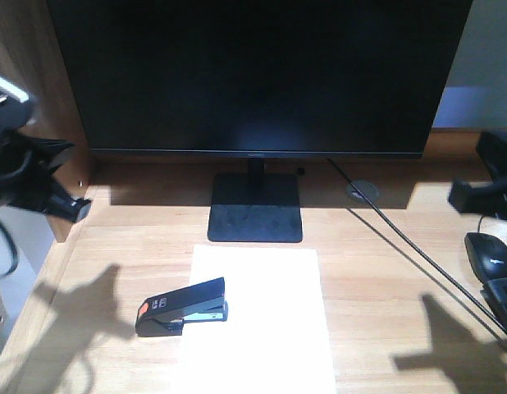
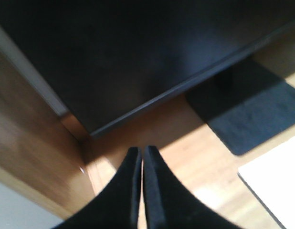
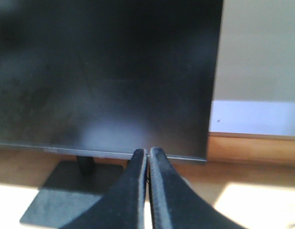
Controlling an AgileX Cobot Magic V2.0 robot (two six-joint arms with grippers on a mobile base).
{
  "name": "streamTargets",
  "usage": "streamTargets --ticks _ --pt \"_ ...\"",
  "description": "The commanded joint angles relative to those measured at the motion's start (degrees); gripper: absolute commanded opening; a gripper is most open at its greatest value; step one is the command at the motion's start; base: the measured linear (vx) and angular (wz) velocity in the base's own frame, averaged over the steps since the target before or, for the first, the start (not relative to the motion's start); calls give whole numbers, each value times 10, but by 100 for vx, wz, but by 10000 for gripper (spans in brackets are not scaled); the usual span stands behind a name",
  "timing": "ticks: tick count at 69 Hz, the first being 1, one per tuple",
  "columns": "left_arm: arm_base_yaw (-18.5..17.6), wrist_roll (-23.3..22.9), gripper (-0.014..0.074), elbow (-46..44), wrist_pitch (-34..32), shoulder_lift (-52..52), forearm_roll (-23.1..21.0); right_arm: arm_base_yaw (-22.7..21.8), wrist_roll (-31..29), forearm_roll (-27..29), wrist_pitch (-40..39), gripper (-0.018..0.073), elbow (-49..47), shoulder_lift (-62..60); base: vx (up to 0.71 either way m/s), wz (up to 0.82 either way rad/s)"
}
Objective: Grab stapler and paper to desk for stapling
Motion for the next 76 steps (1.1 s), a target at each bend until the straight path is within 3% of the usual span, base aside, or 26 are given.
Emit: streamTargets --ticks 1,23,45,76 --pt "0 -6 -6 34 -101 -58 -3 -1 -7 -32 -11 -10 17 -32 0 0" --pt "0 -6 -6 180 -182 -207 -3 -1 2 -57 -27 -10 131 -185 0 0" --pt "0 -7 -6 294 -176 -365 -3 -1 2 -57 -30 -10 195 -290 0 0" --pt "0 -7 -6 317 -177 -428 -3 -1 2 -57 -29 -10 201 -298 0 0"
